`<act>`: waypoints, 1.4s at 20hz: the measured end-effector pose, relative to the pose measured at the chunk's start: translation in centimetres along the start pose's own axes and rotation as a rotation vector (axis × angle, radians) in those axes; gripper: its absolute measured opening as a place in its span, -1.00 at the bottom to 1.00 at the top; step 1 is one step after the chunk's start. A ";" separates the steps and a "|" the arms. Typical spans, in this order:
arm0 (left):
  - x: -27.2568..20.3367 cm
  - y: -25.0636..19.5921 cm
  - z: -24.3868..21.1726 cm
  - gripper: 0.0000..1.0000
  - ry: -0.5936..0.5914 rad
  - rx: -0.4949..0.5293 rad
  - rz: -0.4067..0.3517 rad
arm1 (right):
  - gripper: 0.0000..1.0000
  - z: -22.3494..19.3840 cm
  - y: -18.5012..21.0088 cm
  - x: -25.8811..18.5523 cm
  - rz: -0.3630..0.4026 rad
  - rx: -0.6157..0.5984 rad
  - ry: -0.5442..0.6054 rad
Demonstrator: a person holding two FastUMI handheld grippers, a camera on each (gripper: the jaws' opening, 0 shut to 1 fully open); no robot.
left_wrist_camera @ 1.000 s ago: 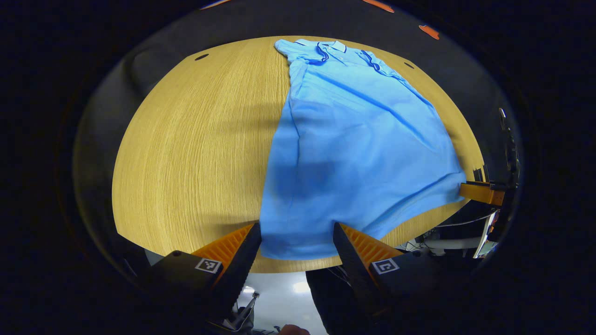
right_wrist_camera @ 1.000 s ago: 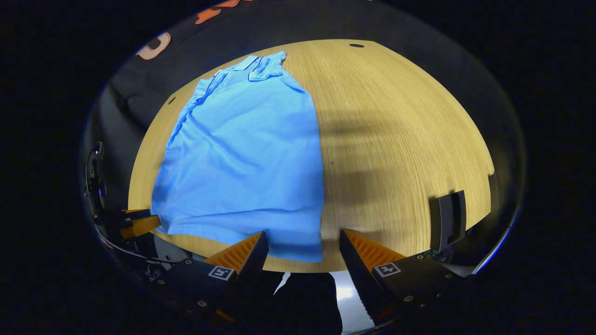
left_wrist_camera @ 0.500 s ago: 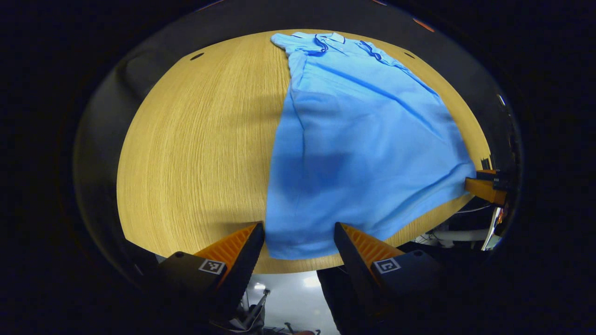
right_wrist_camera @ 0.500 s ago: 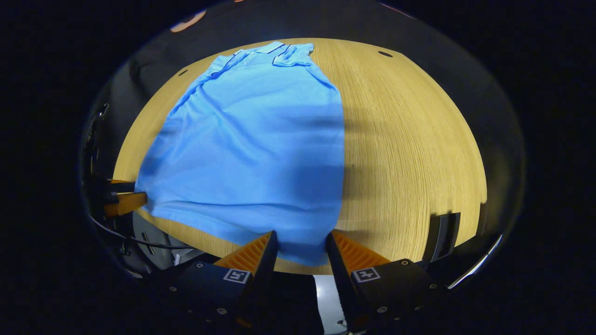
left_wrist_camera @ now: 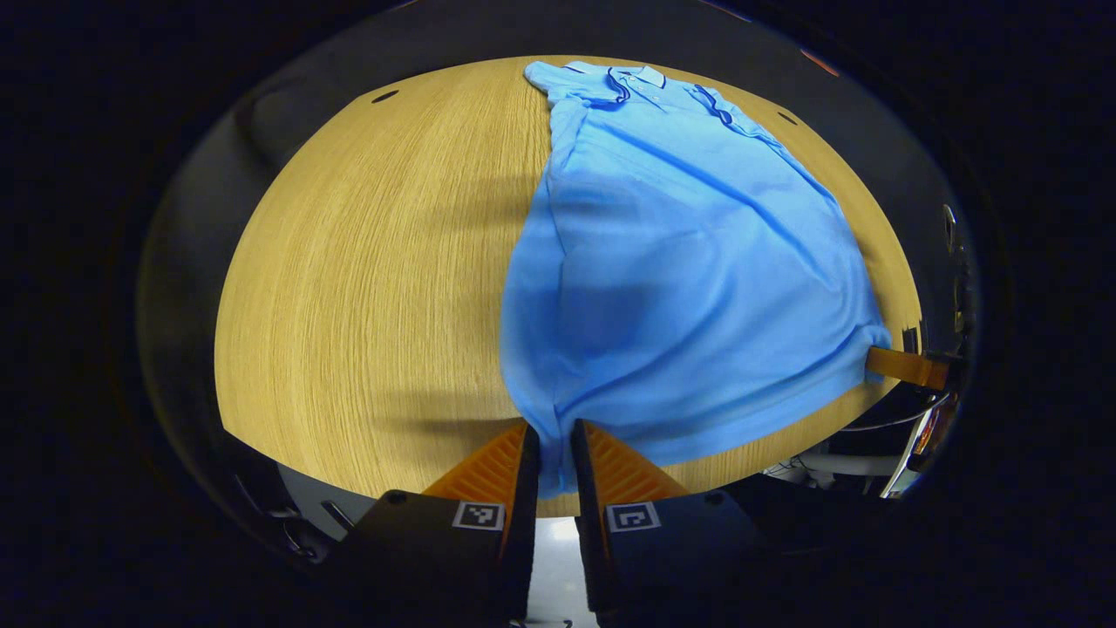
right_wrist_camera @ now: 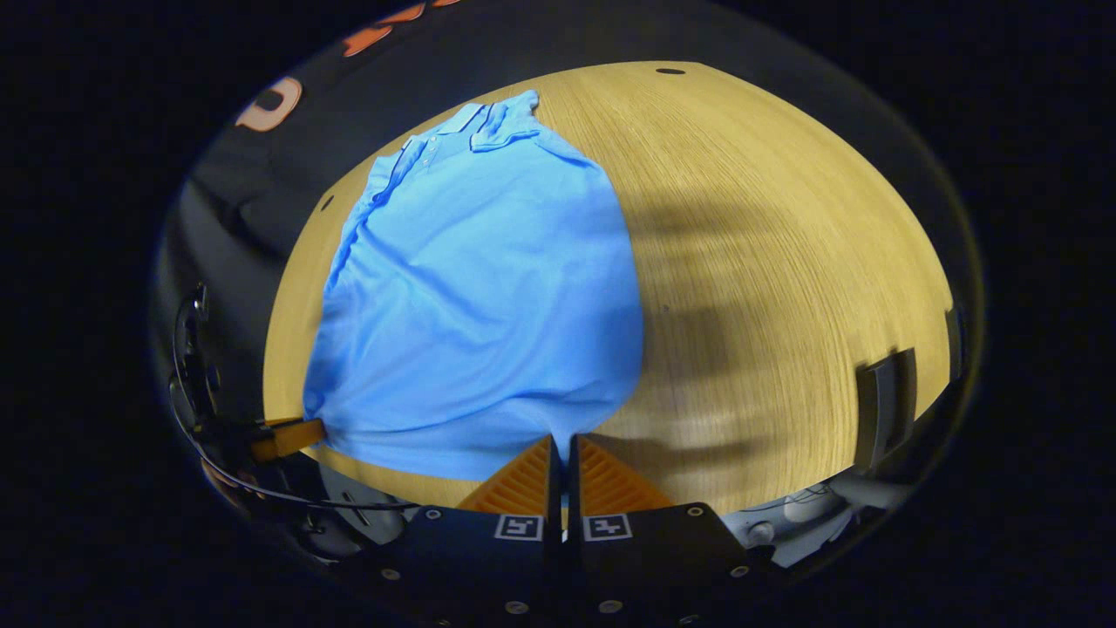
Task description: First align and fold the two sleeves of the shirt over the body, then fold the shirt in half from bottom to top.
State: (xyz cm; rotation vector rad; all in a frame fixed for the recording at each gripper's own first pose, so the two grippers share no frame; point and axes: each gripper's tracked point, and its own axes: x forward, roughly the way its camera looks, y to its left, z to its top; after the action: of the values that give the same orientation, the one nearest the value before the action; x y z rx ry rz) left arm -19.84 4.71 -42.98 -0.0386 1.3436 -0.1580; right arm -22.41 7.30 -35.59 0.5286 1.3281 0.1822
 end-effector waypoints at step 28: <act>-1.8 -0.3 37.9 -0.80 -0.434 0.078 -0.118 | -0.97 34.6 9.5 -0.1 0.162 -0.025 -0.373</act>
State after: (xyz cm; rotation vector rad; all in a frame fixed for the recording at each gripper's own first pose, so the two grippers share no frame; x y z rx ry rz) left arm 16.59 2.24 -32.63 -0.0811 0.9013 -0.2844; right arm 12.19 6.45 -26.15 0.6160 0.9196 0.2209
